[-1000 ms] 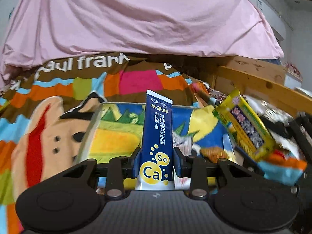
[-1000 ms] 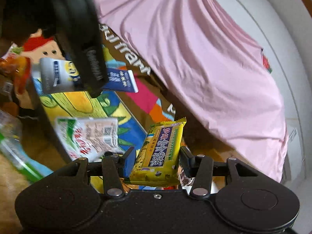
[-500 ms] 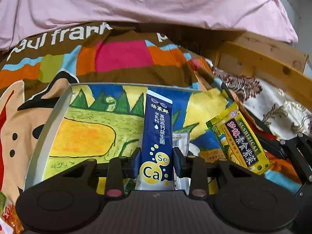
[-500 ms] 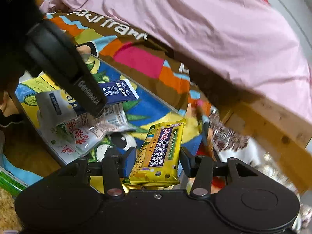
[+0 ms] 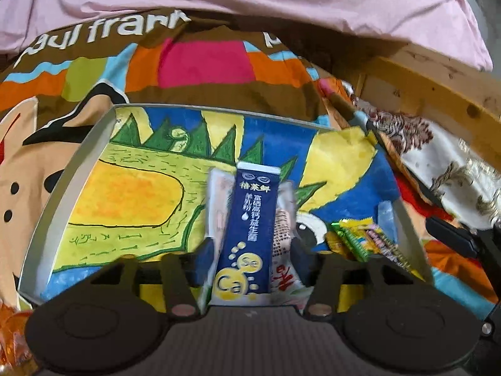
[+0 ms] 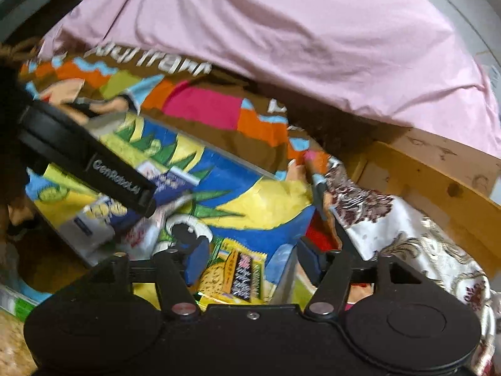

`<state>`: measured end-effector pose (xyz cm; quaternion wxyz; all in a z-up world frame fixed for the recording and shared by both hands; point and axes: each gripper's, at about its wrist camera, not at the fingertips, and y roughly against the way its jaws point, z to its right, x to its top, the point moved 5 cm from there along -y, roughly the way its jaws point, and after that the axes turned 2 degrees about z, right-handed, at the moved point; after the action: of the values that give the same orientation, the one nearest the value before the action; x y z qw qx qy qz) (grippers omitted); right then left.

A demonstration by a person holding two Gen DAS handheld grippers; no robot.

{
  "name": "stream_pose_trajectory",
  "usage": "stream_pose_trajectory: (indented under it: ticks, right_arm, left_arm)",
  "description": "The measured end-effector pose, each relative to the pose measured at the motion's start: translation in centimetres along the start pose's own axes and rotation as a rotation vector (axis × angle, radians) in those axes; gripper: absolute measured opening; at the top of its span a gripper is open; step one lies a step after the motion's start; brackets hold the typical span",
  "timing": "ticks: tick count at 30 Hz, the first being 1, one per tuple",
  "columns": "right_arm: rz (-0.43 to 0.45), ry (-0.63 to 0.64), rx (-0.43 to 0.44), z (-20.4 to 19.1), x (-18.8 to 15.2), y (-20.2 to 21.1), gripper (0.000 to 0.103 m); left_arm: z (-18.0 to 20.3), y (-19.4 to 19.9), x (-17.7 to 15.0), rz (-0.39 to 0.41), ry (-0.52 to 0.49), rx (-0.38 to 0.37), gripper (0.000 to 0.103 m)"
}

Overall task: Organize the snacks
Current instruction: 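Lower the milk tube into the tray with left tool while right tool drops yellow bar, then raise both tools out of the tray and back toward the remaining snacks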

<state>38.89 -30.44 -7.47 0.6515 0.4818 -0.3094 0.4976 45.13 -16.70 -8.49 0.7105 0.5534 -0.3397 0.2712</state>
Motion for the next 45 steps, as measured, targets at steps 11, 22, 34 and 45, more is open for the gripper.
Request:
stream_pose_trajectory:
  ticks: [11, 22, 34, 45]
  right_arm:
    - [0.176, -0.182, -0.044, 3.7, 3.9, 9.4, 0.099]
    - [0.245, -0.265, -0.025, 4.1, 4.6, 19.1, 0.102]
    - [0.185, -0.336, 0.052, 1.4, 1.5, 26.8, 0.102]
    - [0.115, -0.277, 0.076, -1.8, -0.2, 29.1, 0.102]
  left_arm:
    - [-0.8, 9.3, 0.2, 0.194, 0.07, 0.007, 0.098]
    - [-3.0, 21.6, -1.7, 0.359, 0.045, 0.068, 0.102]
    - [-5.1, 28.7, -6.9, 0.379, 0.03, 0.108, 0.103]
    - [-6.7, 31.0, -11.7, 0.332, 0.006, 0.114, 0.103]
